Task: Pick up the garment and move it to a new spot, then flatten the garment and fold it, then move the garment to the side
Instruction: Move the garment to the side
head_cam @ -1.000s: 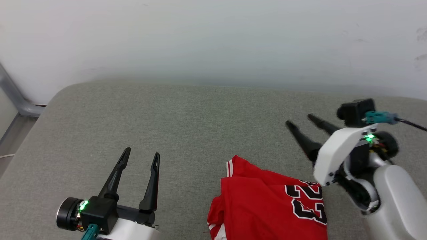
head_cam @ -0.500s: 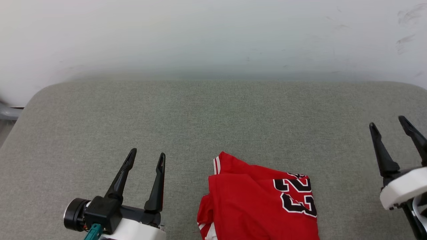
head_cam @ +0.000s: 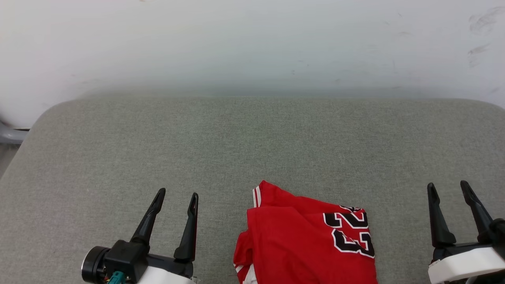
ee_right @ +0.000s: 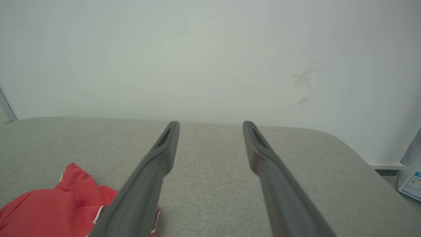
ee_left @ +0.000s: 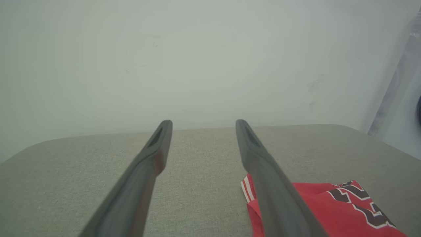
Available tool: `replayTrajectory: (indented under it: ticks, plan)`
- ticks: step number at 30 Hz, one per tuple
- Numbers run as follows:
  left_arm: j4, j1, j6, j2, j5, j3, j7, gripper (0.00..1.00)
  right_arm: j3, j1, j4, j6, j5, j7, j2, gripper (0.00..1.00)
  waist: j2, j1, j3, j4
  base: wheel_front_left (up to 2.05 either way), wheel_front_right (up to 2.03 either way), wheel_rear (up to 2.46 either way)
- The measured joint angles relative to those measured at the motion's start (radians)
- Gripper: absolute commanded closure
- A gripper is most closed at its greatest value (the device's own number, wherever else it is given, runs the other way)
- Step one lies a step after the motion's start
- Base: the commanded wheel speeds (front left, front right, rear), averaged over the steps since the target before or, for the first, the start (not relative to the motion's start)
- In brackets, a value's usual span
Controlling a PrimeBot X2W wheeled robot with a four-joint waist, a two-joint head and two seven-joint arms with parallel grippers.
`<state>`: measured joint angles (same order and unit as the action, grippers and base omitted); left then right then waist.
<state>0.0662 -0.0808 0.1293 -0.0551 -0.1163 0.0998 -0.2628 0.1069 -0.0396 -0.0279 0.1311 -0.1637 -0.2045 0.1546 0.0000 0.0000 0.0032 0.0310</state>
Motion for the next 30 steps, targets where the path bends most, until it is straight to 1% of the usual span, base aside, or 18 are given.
replayTrajectory:
  ticks: [15, 19, 22, 23, 25, 27, 30]
  plan:
    - [-0.022, 0.003, 0.0, 0.002, 0.0, 0.011, 0.0, 0.0, -0.012, 0.007, -0.03, 0.0, 0.003, -0.01, -0.009, 0.0, 0.0, 0.0, -0.003, 0.005, 0.0, 0.0, 0.0]
    - [-0.025, 0.003, 0.0, 0.002, 0.005, 0.015, 0.0, 0.0, -0.02, 0.009, -0.04, 0.0, -0.009, 0.023, -0.009, 0.0, 0.0, 0.0, 0.0, 0.005, 0.0, 0.0, 0.0]
    - [-0.026, 0.006, 0.0, 0.002, 0.008, 0.019, 0.0, 0.0, -0.045, 0.011, -0.037, 0.0, -0.041, 0.106, 0.001, 0.0, 0.0, 0.0, 0.005, 0.005, 0.0, 0.0, 0.0]
    - [-0.026, 0.007, 0.0, 0.001, 0.008, 0.019, 0.0, 0.0, -0.052, 0.015, -0.032, 0.0, -0.053, 0.15, 0.007, 0.0, 0.0, 0.0, 0.008, 0.005, 0.0, 0.0, 0.0]
    - [-0.025, 0.01, 0.0, 0.0, 0.008, 0.02, 0.0, 0.0, -0.071, 0.02, -0.016, 0.0, -0.073, 0.266, 0.029, 0.0, 0.0, 0.0, 0.013, 0.006, 0.0, 0.0, 0.0]
    - [-0.026, 0.014, 0.0, -0.002, 0.009, 0.023, 0.0, 0.0, -0.092, 0.021, 0.011, 0.0, -0.122, 0.395, 0.044, 0.0, 0.0, 0.0, 0.02, 0.007, 0.0, 0.0, 0.0]
    - [-0.029, 0.022, 0.0, -0.004, 0.015, 0.03, 0.0, 0.0, -0.113, 0.03, 0.062, 0.0, -0.175, 0.606, 0.073, 0.0, 0.0, 0.0, 0.03, 0.009, 0.0, 0.0, 0.0]
